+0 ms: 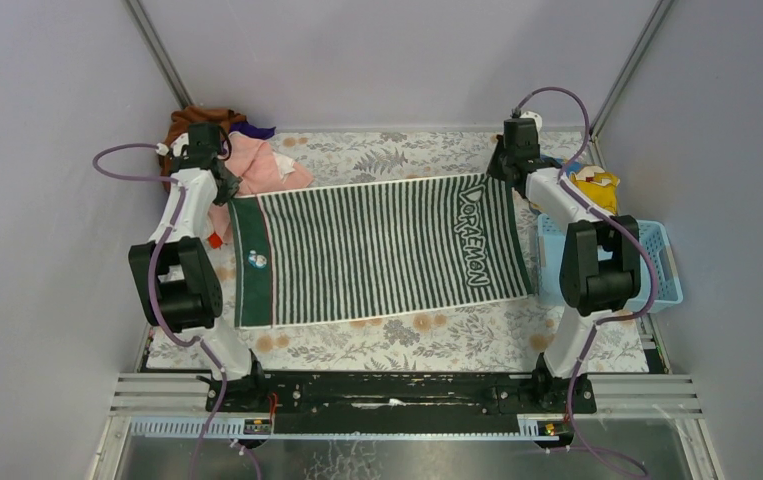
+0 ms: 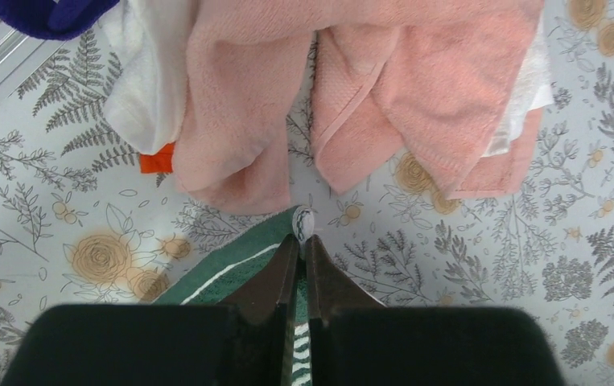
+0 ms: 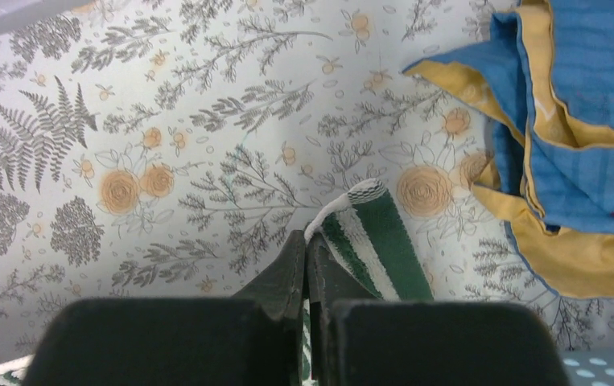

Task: Roll the towels
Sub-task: Fold the towel at the center of the board.

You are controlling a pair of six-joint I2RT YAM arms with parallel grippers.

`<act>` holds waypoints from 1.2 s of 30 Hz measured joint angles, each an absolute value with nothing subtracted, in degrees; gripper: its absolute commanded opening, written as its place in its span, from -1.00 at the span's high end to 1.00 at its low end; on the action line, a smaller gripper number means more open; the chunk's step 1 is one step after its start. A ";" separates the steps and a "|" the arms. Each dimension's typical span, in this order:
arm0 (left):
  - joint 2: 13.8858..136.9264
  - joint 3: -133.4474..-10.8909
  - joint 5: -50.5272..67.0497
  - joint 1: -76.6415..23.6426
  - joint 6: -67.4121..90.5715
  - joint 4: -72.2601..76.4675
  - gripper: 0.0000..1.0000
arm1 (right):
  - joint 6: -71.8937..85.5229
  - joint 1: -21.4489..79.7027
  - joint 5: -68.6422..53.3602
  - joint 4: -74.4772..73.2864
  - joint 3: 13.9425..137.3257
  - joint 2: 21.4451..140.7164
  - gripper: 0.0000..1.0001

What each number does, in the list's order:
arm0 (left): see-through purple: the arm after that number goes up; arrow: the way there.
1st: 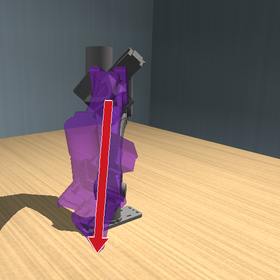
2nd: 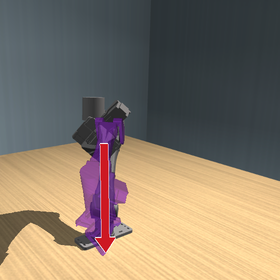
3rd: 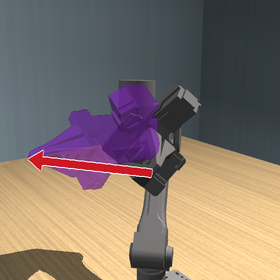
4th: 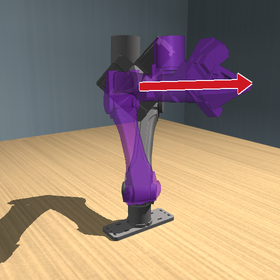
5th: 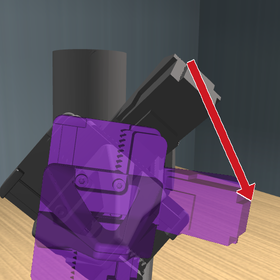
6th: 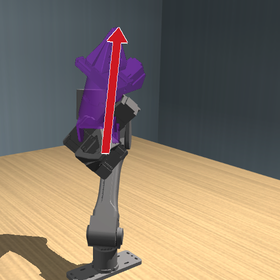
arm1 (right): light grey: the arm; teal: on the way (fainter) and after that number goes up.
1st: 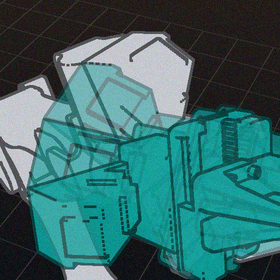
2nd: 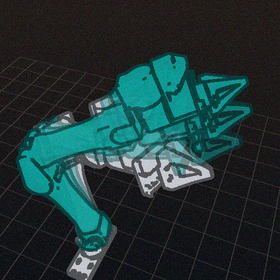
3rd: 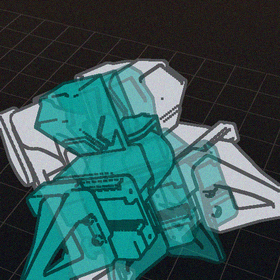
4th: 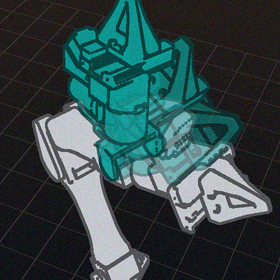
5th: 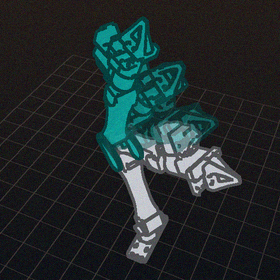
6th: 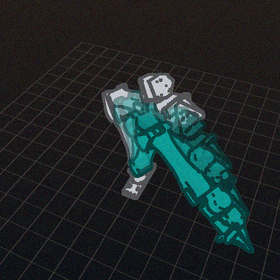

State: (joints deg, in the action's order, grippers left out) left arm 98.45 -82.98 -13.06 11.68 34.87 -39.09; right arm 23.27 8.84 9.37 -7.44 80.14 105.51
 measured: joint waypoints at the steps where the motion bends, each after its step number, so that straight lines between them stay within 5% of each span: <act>1: 98.74 -83.59 -12.97 11.68 34.87 -39.00 1.00 | 23.07 8.84 9.41 -7.31 80.79 105.91 1.00; 36: 105.12 -90.80 -9.96 11.79 35.83 -36.67 1.00 | 20.71 8.82 10.92 -5.54 91.20 112.49 1.00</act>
State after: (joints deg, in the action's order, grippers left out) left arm 105.12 -90.80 -9.96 11.79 35.83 -36.67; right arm 20.71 8.82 10.92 -5.54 91.20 112.49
